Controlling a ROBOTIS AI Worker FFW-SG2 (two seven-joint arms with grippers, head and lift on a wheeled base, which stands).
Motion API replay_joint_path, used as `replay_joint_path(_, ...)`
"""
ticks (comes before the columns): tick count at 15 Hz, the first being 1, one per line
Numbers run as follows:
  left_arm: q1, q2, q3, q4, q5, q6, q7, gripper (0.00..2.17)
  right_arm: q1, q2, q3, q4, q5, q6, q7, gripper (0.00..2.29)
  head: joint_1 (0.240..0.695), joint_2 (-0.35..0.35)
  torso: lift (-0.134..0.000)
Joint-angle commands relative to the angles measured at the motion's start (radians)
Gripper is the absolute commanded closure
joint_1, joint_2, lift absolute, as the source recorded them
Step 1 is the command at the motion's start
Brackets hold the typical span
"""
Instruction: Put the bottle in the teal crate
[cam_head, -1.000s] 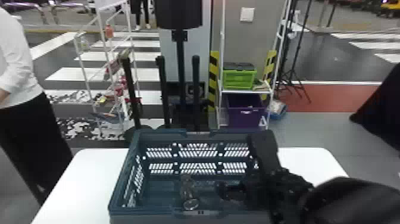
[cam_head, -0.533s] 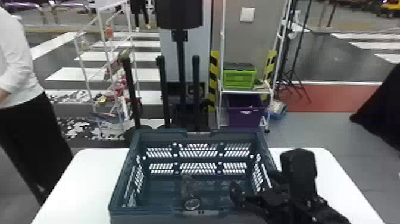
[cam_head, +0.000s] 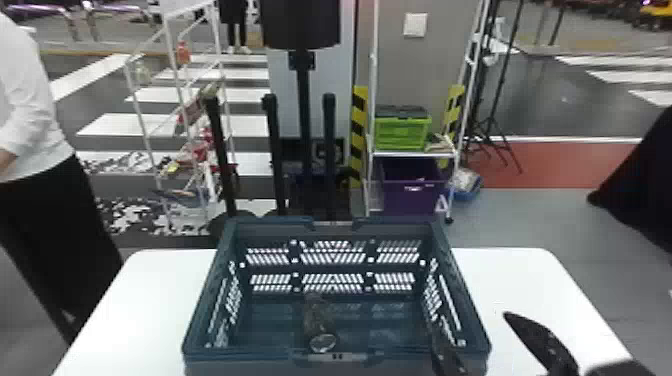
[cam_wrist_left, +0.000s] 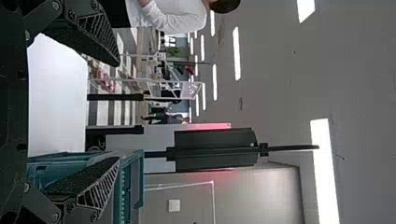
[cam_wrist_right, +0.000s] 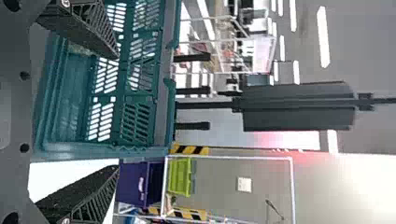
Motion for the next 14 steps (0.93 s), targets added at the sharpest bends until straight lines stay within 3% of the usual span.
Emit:
replay_joint_path(1, 0.000, 0.000, 0.000, -0.008, -0.003, 0.007, 0.000, 0.18, 0.098, 0.006, -0.015, 0.065, -0.003, -0.229, -0.001, 0.04, 0.499, 0.000, 0.000)
replay_joint_path(3, 0.000, 0.000, -0.002, -0.016, -0.006, 0.013, 0.000, 0.18, 0.164, 0.014, -0.016, 0.136, -0.003, -0.428, -0.001, 0.04, 0.499, 0.000, 0.000)
replay_joint_path(7, 0.006, -0.002, -0.003, -0.031, -0.012, 0.019, 0.002, 0.18, 0.264, 0.014, -0.016, 0.220, -0.004, -0.658, 0.000, 0.05, 0.499, 0.000, 0.000)
replay_joint_path(14, 0.010, -0.003, -0.026, -0.036, -0.034, 0.034, 0.003, 0.18, 0.325, 0.014, -0.016, 0.212, -0.007, -0.698, 0.000, 0.05, 0.499, 0.000, 0.000)
